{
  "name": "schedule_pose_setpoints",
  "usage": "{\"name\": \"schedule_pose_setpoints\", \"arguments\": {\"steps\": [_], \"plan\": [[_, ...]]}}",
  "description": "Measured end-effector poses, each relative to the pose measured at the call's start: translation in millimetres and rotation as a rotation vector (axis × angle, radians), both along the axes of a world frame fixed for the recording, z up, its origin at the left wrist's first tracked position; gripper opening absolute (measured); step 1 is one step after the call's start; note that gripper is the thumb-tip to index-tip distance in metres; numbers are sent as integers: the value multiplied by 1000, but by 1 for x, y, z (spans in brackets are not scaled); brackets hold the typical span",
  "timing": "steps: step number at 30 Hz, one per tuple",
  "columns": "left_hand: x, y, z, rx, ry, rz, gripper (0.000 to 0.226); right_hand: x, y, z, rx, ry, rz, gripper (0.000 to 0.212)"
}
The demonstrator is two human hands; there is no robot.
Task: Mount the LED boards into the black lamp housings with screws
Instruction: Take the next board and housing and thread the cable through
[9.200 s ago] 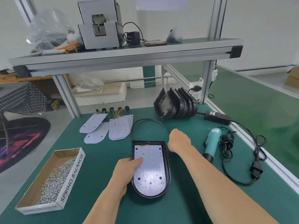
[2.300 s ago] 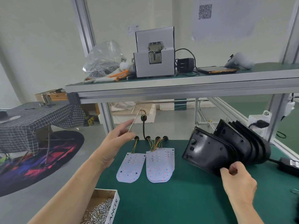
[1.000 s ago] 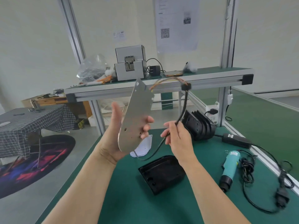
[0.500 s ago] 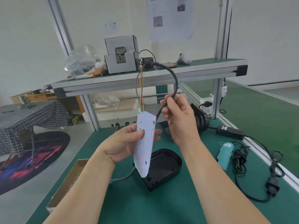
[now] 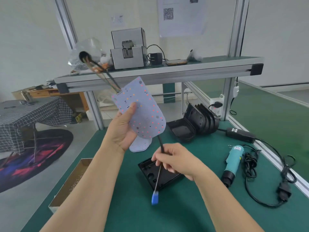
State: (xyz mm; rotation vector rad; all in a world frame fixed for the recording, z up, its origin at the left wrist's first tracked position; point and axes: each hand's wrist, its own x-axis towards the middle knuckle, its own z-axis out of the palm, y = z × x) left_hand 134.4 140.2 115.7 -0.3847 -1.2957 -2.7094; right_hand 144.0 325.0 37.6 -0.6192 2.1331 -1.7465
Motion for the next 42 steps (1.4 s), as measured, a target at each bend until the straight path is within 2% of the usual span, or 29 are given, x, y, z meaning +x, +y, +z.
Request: {"name": "schedule_pose_setpoints", "arguments": {"steps": [2, 4, 8, 11, 13, 16, 22, 27, 31, 38, 42], "plan": [[3, -7, -10, 16, -15, 9, 25, -9, -1, 8, 4, 125, -168, 15], [9, -18, -26, 44, -85, 31, 28, -17, 2, 15, -79, 213, -256, 16], [26, -36, -81, 101, -354, 108, 43, -30, 4, 9, -207, 325, -375, 20], [36, -41, -124, 188, -530, 154, 45, -30, -7, -13, -175, 355, -405, 21], [38, -39, -143, 225, -590, 164, 48, -29, -15, -27, -179, 336, -417, 21], [36, -35, -155, 274, -651, 146, 40, -28, -23, -41, -190, 305, -445, 22], [21, -28, -150, 280, -676, 130, 41, -27, -24, -42, -63, 335, -394, 20], [8, -30, -151, 247, -634, 133, 48, -29, -9, -24, 143, 534, -372, 24], [1, -27, -153, 241, -631, 115, 54, -25, -3, -22, 76, 506, -384, 19], [-5, -29, -153, 249, -619, 67, 57, -18, 5, -24, 113, 482, -374, 20], [-5, -28, -150, 238, -575, 49, 58, -15, 10, -17, 168, 531, -392, 25]]}}
